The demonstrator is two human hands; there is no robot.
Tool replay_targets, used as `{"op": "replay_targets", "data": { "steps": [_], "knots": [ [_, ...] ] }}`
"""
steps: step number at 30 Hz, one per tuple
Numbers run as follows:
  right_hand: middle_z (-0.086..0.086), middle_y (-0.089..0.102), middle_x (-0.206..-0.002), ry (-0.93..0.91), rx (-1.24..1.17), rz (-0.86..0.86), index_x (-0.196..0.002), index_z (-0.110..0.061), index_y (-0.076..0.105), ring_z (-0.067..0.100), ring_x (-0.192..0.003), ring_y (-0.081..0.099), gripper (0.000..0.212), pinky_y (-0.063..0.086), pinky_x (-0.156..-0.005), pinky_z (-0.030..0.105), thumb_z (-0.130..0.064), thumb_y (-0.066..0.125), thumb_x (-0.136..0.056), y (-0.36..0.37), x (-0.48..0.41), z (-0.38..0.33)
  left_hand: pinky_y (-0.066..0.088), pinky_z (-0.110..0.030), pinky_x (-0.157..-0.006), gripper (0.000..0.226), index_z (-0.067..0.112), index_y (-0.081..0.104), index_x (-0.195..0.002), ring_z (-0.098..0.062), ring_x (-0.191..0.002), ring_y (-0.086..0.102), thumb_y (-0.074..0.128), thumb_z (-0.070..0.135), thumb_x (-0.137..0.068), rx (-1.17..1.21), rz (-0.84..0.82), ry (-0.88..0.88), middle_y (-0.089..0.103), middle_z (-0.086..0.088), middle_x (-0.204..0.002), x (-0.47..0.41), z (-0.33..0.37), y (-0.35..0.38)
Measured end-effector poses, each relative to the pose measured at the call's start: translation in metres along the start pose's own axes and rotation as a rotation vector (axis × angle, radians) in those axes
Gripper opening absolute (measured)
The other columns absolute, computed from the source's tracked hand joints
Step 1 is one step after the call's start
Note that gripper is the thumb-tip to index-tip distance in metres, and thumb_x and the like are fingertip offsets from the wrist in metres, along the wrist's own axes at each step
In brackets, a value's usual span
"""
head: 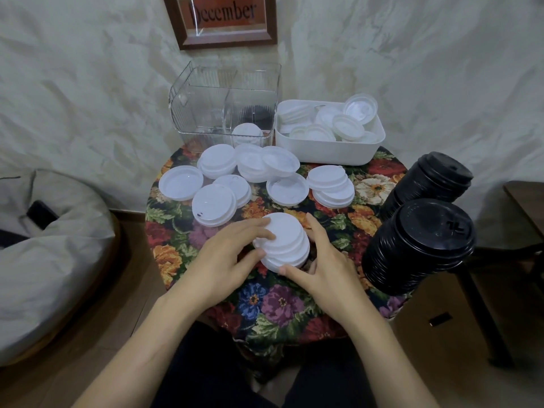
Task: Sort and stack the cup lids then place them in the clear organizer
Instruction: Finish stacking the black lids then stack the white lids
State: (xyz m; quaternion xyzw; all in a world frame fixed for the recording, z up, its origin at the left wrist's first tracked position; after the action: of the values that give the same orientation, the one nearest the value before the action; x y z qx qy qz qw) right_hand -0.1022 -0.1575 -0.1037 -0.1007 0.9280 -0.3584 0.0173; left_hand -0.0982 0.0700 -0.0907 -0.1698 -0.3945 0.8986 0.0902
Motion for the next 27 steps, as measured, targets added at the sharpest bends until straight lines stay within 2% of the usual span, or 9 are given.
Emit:
{"op": "replay_targets", "data": {
  "steps": [2, 5, 8, 10, 12, 16, 20, 25, 27],
  "knots": [
    [0.008, 0.063, -0.138, 0.009, -0.005, -0.001, -0.162, -0.049, 0.001, 0.029, -0.119, 0.061, 0.105, 0.041, -0.082, 0.032, -0.063, 0.072, -0.086, 0.000, 0.000, 0.000, 0.031, -0.011, -0.108, 0.019, 0.039, 0.066, -0.119, 0.015, -0.138, 0.038, 0.065, 0.036, -0.100, 0.048, -0.020, -0.037, 0.044, 0.037, -0.147, 0.000, 0.004, 0.001],
    [0.007, 0.063, -0.136, 0.003, -0.009, -0.002, -0.162, -0.050, 0.003, 0.027, -0.113, 0.062, 0.104, 0.040, -0.081, 0.030, -0.067, 0.070, -0.085, -0.001, 0.001, -0.001, 0.038, -0.024, -0.109, 0.018, 0.040, 0.065, -0.108, 0.014, -0.136, 0.041, 0.072, 0.044, -0.092, 0.107, 0.019, -0.060, 0.047, 0.035, -0.145, -0.003, 0.009, 0.006],
    [-0.008, 0.055, -0.113, -0.002, -0.015, -0.008, -0.162, -0.050, 0.004, 0.007, -0.096, 0.047, 0.106, 0.039, -0.081, 0.030, -0.076, 0.065, -0.080, -0.002, 0.002, -0.002, 0.036, -0.033, -0.116, 0.042, 0.046, 0.061, -0.123, 0.010, -0.143, 0.037, 0.078, 0.047, -0.086, 0.203, 0.035, -0.119, 0.041, 0.033, -0.153, -0.007, 0.008, 0.011],
    [-0.017, 0.043, -0.111, 0.000, -0.018, -0.003, -0.162, -0.051, 0.004, 0.004, -0.095, 0.043, 0.111, 0.040, -0.082, 0.031, -0.087, 0.058, -0.071, -0.003, 0.002, -0.003, 0.039, -0.039, -0.118, 0.064, 0.048, 0.052, -0.138, 0.007, -0.142, 0.041, 0.078, 0.056, -0.080, 0.285, 0.034, -0.185, 0.043, 0.033, -0.152, -0.007, 0.007, 0.013],
    [-0.019, 0.045, -0.112, 0.003, -0.017, -0.002, -0.161, -0.053, 0.005, -0.002, -0.084, 0.046, 0.110, 0.042, -0.082, 0.031, -0.088, 0.057, -0.070, -0.005, 0.003, -0.004, 0.042, -0.040, -0.118, 0.078, 0.046, 0.046, -0.146, 0.007, -0.138, 0.046, 0.076, 0.064, -0.076, 0.323, 0.019, -0.246, 0.049, 0.032, -0.147, -0.007, 0.006, 0.014],
    [-0.010, 0.060, -0.134, 0.006, -0.023, 0.003, -0.160, -0.055, 0.008, -0.003, -0.077, 0.052, 0.102, 0.045, -0.082, 0.030, -0.077, 0.066, -0.079, -0.005, 0.004, -0.006, 0.037, -0.037, -0.120, 0.075, 0.048, 0.048, -0.147, 0.010, -0.139, 0.041, 0.075, 0.062, -0.079, 0.281, -0.031, -0.237, 0.047, 0.034, -0.149, -0.007, 0.006, 0.011],
    [-0.022, 0.050, -0.148, -0.031, -0.036, -0.013, -0.156, -0.062, 0.011, -0.001, -0.077, 0.054, 0.097, 0.052, -0.090, 0.037, -0.071, 0.072, -0.081, -0.007, 0.005, -0.007, 0.032, -0.032, -0.122, 0.073, 0.044, 0.046, -0.151, 0.014, -0.141, 0.036, 0.080, 0.045, -0.087, 0.263, -0.128, -0.206, 0.044, 0.033, -0.153, -0.011, 0.005, 0.007],
    [-0.022, 0.045, -0.154, -0.025, -0.055, -0.025, -0.159, -0.056, 0.017, -0.005, -0.080, 0.053, 0.093, 0.043, -0.079, 0.021, -0.078, 0.063, -0.081, -0.006, 0.006, -0.005, 0.028, -0.030, -0.123, 0.075, 0.043, 0.043, -0.155, 0.014, -0.145, 0.030, 0.079, 0.038, -0.089, 0.235, -0.202, -0.202, 0.039, 0.031, -0.158, -0.014, 0.002, 0.002],
    [-0.028, 0.033, -0.161, -0.033, -0.051, -0.019, -0.160, -0.053, 0.019, -0.004, -0.097, 0.054, 0.088, 0.047, -0.085, 0.022, -0.073, 0.062, -0.086, -0.005, 0.006, -0.005, 0.027, -0.028, -0.123, 0.076, 0.043, 0.041, -0.156, 0.013, -0.146, 0.029, 0.078, 0.039, -0.090, 0.227, -0.218, -0.196, 0.037, 0.030, -0.159, -0.014, 0.000, 0.001]
  ]
}}
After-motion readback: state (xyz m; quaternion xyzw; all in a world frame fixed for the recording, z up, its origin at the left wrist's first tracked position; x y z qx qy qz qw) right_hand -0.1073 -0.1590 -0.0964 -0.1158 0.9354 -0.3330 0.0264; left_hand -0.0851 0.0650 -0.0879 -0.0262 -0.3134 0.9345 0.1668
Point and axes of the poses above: each hand's wrist, its own x-axis away from the middle knuckle, its own y-axis out of the palm, z = x × y, the point moved 1 cm from there along -x, towards the middle knuckle
